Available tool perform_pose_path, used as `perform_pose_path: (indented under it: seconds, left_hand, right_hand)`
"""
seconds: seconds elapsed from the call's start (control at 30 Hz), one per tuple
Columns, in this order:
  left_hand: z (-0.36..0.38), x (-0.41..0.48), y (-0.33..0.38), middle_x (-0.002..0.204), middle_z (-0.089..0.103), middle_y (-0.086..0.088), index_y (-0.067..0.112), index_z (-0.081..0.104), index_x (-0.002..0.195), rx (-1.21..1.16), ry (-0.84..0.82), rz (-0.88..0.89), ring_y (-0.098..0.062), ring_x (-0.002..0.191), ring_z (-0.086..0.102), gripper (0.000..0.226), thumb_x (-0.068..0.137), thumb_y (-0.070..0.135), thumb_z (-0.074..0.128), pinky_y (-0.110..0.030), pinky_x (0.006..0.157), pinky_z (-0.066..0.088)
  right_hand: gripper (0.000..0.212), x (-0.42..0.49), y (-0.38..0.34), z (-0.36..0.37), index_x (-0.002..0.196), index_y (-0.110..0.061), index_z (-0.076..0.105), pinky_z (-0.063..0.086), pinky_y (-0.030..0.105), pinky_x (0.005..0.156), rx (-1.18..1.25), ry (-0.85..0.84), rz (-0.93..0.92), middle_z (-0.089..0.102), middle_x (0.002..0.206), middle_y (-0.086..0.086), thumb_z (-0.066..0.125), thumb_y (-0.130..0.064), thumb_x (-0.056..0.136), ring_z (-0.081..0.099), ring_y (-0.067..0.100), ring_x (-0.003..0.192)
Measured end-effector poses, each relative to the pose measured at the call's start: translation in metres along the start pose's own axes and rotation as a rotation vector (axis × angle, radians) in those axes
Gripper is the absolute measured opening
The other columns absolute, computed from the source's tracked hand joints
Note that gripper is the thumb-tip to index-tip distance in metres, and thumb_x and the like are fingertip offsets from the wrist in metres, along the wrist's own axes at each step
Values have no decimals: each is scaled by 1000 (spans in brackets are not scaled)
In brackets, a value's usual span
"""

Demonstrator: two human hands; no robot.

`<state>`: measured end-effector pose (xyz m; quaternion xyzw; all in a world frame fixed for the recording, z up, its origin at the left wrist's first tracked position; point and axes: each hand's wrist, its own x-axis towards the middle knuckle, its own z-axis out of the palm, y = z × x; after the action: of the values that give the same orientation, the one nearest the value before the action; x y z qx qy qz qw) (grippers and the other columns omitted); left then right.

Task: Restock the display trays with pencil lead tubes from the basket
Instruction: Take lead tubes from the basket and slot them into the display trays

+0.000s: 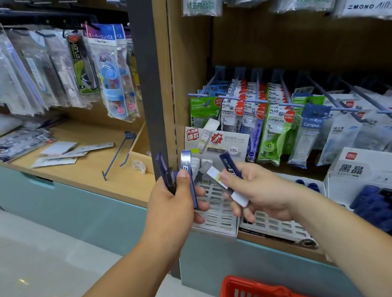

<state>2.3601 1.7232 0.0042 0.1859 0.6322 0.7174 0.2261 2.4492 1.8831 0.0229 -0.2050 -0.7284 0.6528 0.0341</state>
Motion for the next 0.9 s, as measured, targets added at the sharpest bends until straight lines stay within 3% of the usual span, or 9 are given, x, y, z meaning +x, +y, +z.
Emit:
perform_pose_path:
  seconds: [0.1, 0.2, 0.3, 0.4, 0.53, 0.63, 0.7, 0.8, 0.9]
  left_hand:
    - [-1, -4, 3, 104, 72, -9, 28, 60, 116, 40, -44, 8, -20, 72, 77, 18, 107, 38, 47, -38, 58, 62]
    - [-3, -6, 5, 107, 73, -12, 26, 61, 123, 28, -136, -26, -25, 80, 78, 24, 106, 39, 50, -38, 56, 58]
    - [-7, -7, 4, 94, 77, -8, 23, 65, 123, 73, -235, -67, -19, 77, 75, 26, 106, 38, 50, -33, 57, 54]
    - [-9, -12, 3, 86, 73, -13, 17, 66, 119, 52, -295, -117, -16, 69, 66, 25, 107, 34, 51, -31, 57, 51]
    - [-14, -8, 6, 87, 71, -21, 11, 65, 118, -36, -220, -134, -13, 56, 58, 30, 106, 36, 51, -28, 58, 49]
    - [-16, -6, 6, 84, 72, -22, 12, 65, 120, -101, -166, -139, -15, 56, 55, 32, 107, 37, 51, -29, 60, 49]
    - [-13, -9, 5, 84, 73, -19, 14, 66, 120, -121, -147, -139, -14, 62, 62, 30, 107, 37, 51, -29, 59, 50]
    - [-6, -14, 3, 87, 73, -17, 19, 66, 117, -109, -141, -134, -11, 66, 67, 26, 107, 37, 50, -28, 61, 53]
    - [-2, -16, 6, 98, 75, -23, 24, 64, 114, -110, -128, -134, -8, 62, 66, 21, 107, 37, 50, -27, 62, 55]
  right_hand:
    - [24, -4, -3, -5, 89, -30, 59, 23, 17, 40, -118, -72, 62, 58, 75, 8, 48, -42, 107, 39, 15, 46]
    - [29, -6, -8, -7, 82, -28, 55, 24, 18, 44, -253, -74, 111, 58, 71, 8, 50, -44, 106, 36, 15, 45]
    - [28, -7, -13, -6, 90, -22, 58, 26, 18, 43, -283, -50, 132, 63, 73, 13, 50, -44, 106, 39, 16, 44]
    - [30, -3, -14, -7, 108, -15, 61, 23, 17, 39, -128, 124, 66, 64, 75, 13, 45, -40, 109, 43, 17, 40]
    - [24, -2, -16, -15, 129, -32, 54, 36, 26, 40, -22, 214, -6, 57, 63, 6, 40, -24, 111, 54, 23, 47]
    - [33, -1, -15, -19, 113, -19, 66, 37, 29, 46, 32, 265, 5, 54, 68, 9, 43, 0, 101, 50, 22, 52]
    - [28, 0, -14, -20, 95, -9, 66, 28, 25, 45, 108, 277, 37, 48, 68, 9, 45, 7, 88, 38, 18, 48]
    - [5, -4, -16, -16, 89, -10, 59, 13, 20, 43, 158, 200, 75, 38, 61, 4, 57, -6, 87, 19, 13, 44]
    - [19, -9, -11, -16, 81, -17, 61, 11, 19, 45, 37, 141, 51, 34, 59, 2, 77, -26, 87, 17, 12, 45]
